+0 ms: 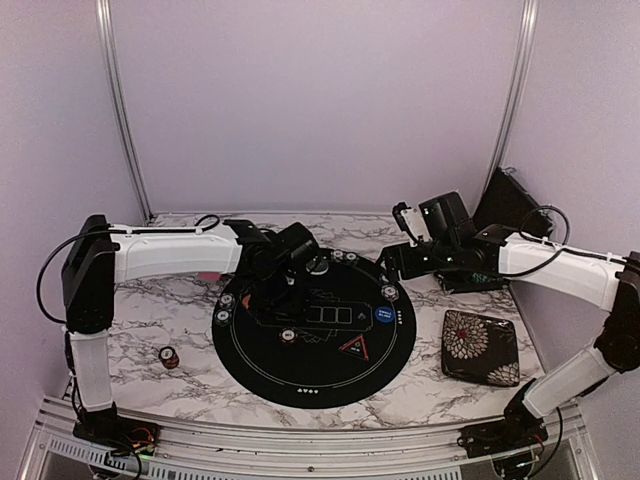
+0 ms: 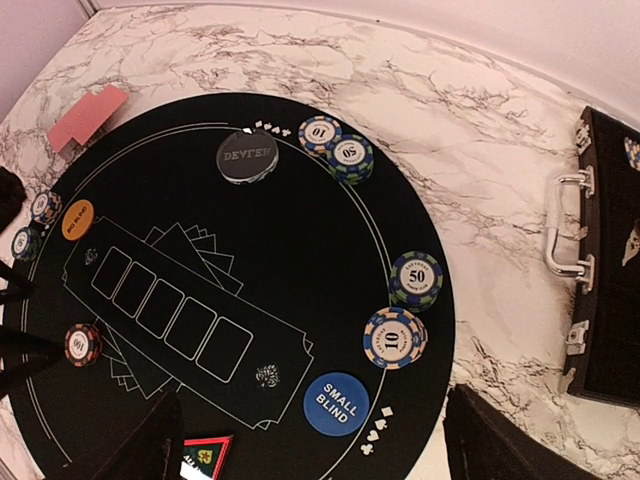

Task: Distribute texas hold em gaming equipment
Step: Place the poker chips pile on the poker table mat, then move the pile of poker chips to the small blind area.

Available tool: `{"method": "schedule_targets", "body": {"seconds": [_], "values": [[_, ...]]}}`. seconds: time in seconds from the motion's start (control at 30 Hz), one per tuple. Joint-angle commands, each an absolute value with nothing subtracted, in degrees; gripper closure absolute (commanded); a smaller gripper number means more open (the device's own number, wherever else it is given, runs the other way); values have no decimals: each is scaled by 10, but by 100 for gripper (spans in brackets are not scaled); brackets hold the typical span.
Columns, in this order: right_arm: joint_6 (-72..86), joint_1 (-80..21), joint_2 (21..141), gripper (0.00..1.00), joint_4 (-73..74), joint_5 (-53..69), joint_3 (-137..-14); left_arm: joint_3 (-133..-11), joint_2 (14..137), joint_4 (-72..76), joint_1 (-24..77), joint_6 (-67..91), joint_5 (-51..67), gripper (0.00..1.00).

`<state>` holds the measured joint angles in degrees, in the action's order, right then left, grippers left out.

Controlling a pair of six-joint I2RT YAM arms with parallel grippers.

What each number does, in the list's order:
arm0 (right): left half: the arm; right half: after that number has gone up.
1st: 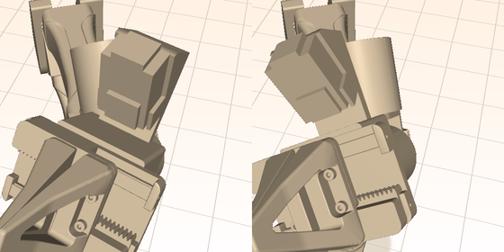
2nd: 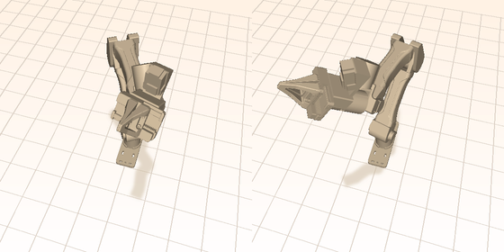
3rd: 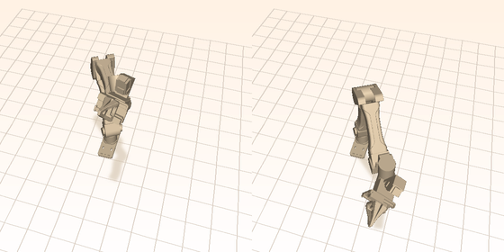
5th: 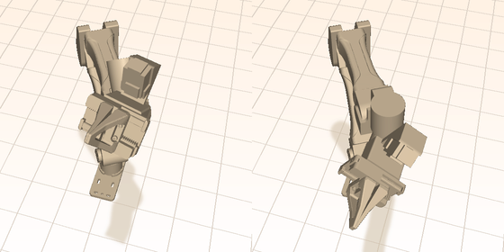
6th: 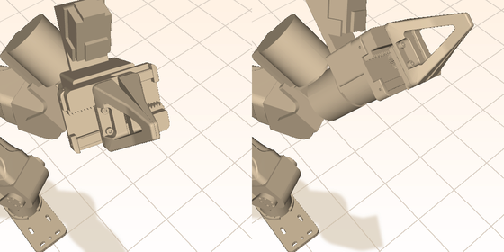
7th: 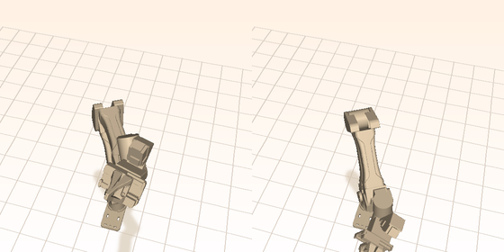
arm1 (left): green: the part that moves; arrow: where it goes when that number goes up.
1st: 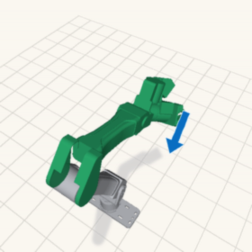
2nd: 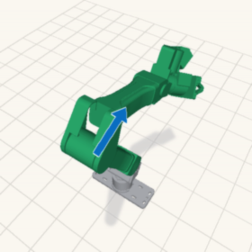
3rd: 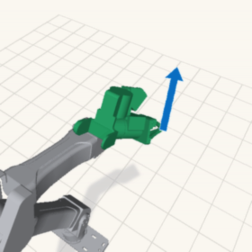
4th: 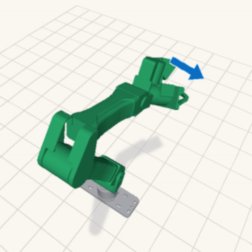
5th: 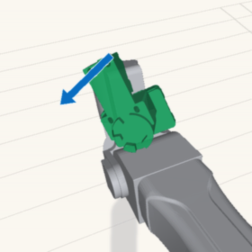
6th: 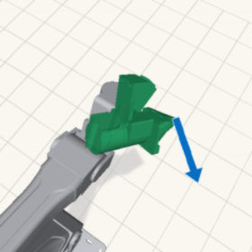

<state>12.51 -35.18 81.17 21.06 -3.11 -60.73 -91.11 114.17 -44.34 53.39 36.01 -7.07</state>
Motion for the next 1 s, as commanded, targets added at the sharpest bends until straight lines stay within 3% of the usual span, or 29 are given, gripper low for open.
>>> {"method": "schedule_targets", "body": {"seconds": [0.0, 0.43, 0.97], "values": [[137, -379, 836, 13, 235, -34, -643, -860, 1056, -407, 497, 353, -61, 20], [182, -529, 976, 15, 288, -58, -744, -740, 888, -368, 341, 291, -5, 20], [240, -625, 1197, 21, 404, -71, -969, -664, 824, -313, 239, 254, 80, 21]]}}
